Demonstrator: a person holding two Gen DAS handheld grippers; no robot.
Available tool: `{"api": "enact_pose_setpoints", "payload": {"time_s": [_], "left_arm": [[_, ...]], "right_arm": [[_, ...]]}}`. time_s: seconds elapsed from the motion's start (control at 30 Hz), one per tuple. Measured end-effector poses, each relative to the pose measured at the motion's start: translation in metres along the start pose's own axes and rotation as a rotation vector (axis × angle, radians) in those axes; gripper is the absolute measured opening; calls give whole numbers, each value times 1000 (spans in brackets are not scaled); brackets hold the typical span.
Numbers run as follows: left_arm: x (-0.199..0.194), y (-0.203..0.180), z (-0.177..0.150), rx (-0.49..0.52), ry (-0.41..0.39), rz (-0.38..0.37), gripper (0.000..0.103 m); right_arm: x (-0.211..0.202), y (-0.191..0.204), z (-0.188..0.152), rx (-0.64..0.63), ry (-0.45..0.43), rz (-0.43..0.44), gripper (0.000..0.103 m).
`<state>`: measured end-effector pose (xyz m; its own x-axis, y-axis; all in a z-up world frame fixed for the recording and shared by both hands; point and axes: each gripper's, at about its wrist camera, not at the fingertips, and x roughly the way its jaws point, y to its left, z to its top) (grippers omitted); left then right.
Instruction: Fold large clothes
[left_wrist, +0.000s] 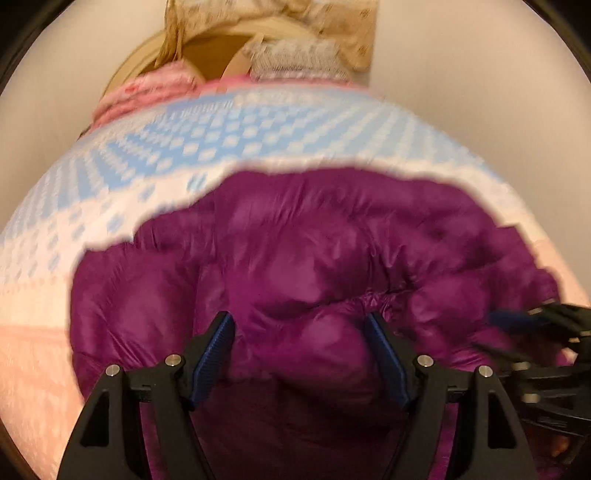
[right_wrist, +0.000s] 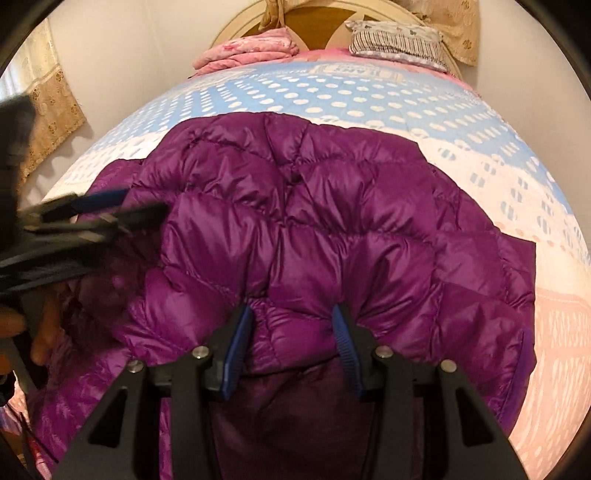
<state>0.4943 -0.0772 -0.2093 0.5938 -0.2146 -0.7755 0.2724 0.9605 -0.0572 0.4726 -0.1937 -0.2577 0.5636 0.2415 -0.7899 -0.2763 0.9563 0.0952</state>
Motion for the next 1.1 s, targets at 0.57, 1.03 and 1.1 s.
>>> {"api": "enact_pose_setpoints", "payload": {"time_s": [0.57, 1.03, 1.1], "left_arm": [[9, 2, -21, -15, -54, -9, 86], [13, -3, -21, 9, -34, 40, 91], [13, -3, -21, 7, -34, 39, 91]], "right_arm": [[3, 1, -20, 15, -109, -23, 50], [7, 14, -18, -22, -102, -91, 50], [7, 14, -18, -22, -102, -93, 50]]}}
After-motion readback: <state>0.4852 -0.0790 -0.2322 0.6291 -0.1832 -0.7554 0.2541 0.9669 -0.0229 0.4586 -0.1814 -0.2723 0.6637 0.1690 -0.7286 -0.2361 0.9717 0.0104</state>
